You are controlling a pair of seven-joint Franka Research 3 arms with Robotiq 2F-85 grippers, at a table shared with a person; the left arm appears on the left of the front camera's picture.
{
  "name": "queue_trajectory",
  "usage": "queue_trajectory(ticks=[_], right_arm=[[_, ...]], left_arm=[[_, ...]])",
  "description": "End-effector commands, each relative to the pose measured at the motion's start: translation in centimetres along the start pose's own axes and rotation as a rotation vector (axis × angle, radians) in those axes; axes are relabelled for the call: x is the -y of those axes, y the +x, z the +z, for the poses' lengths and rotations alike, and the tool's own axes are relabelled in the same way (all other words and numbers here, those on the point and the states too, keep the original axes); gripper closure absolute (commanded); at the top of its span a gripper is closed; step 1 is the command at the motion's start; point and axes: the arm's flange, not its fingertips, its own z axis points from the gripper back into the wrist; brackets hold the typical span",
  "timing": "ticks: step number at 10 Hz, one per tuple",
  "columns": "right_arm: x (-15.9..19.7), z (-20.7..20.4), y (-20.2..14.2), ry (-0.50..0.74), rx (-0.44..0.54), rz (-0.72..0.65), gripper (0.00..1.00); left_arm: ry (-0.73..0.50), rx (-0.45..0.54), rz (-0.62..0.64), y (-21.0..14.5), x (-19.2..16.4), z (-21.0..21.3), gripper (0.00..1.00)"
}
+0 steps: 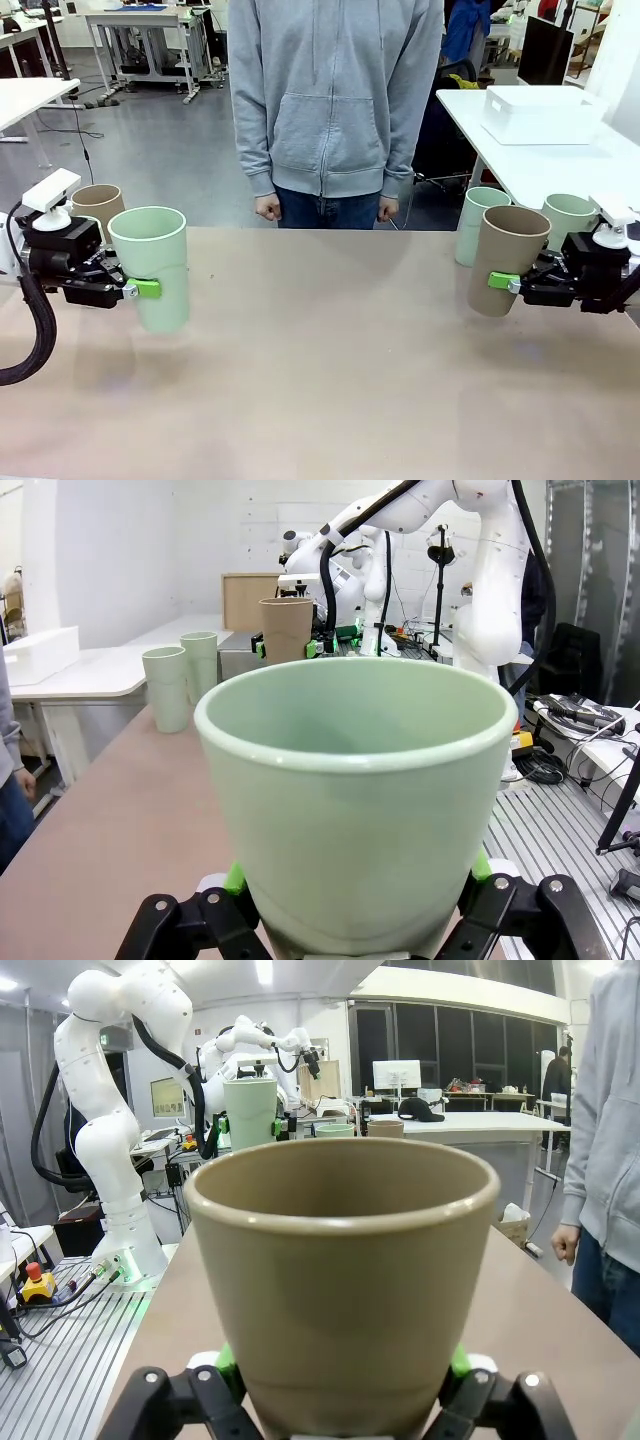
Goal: Stack the cups and store them in the basket.
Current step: Place the stack of Reusable plastic cups into the Pantry Basket.
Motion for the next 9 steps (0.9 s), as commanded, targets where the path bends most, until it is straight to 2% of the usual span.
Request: queue_trajectory(ticks=[1,9], right_arm=[[0.00,0.02,0.20,0.000,0.000,0.007,0.16],[0.00,0.02,0.20,0.000,0.000,0.007,0.16]], left_arm=[[0.002,0.005,-0.011,0.17,0.11,0.21,0.13],[0.002,0.005,-0.011,0.17,0.11,0.21,0.13]])
